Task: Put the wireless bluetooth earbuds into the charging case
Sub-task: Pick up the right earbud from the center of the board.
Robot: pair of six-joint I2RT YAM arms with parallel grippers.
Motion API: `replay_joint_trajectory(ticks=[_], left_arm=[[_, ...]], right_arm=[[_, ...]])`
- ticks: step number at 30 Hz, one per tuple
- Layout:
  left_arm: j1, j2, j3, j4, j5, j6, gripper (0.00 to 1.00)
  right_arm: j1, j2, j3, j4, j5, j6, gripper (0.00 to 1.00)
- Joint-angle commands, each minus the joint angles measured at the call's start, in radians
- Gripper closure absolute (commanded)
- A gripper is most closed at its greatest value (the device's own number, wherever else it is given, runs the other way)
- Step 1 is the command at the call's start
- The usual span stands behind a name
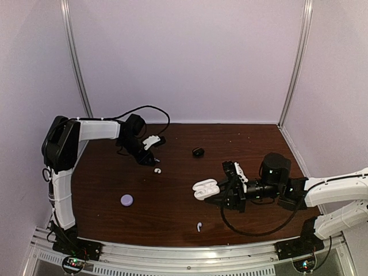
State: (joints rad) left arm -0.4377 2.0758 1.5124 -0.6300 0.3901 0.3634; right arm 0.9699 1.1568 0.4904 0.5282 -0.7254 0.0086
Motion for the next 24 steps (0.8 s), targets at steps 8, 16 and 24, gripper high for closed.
replay_joint_trajectory(ticks=[8,16,24], left_arm=[[-0.002,0.042,0.041,-0.004,0.039,0.038,0.83],[-0.003,0.064,0.037,-0.004,0.032,0.055,0.84],[-0.005,0.071,0.060,0.003,0.060,0.057,0.84]], right_arm=[[-0.004,-0.015,0.002,0.016,-0.012,0.010,1.00],[-0.004,-0.017,0.000,0.017,-0.014,0.010,1.00],[-0.003,-0.011,0.001,0.022,-0.019,0.014,1.00]])
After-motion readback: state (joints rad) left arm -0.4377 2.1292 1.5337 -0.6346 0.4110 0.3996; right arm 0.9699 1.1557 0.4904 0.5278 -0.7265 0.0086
